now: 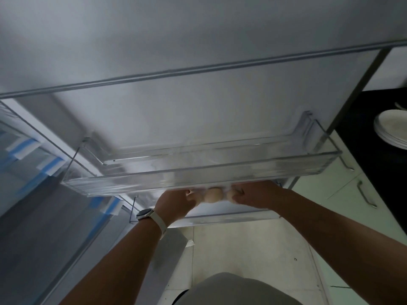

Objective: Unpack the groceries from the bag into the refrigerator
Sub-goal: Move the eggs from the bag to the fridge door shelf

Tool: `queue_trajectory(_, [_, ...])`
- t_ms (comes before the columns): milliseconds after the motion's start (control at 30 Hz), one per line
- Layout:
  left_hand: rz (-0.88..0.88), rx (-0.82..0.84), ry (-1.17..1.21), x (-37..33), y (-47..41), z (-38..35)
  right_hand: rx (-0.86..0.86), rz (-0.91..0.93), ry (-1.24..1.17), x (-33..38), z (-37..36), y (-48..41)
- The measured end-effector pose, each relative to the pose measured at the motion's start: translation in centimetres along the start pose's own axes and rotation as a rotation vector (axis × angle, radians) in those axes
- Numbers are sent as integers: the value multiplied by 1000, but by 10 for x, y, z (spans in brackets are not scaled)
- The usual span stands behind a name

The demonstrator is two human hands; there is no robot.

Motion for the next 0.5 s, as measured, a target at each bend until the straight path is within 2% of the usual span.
queue_trajectory(133, [-36,-134,133,-1,16,16,-1,25,25,4,7,7])
queue_trajectory(267, [-155,-261,206,-20,37,31,-111,101,-36,13,14,16])
queue_trajectory(500, [-342,-337,65,-43,59,34,-252,186,49,36,27,38])
Point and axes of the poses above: each hand's wrist, its own y-axis away from the middle knuckle, its own z-axis out of the back of the hand, x = y × z, the point moved 9 cm from there along -y, towards the middle knuckle, and after that the axes turned 5 degrees about -x, right-handed, at the moved point
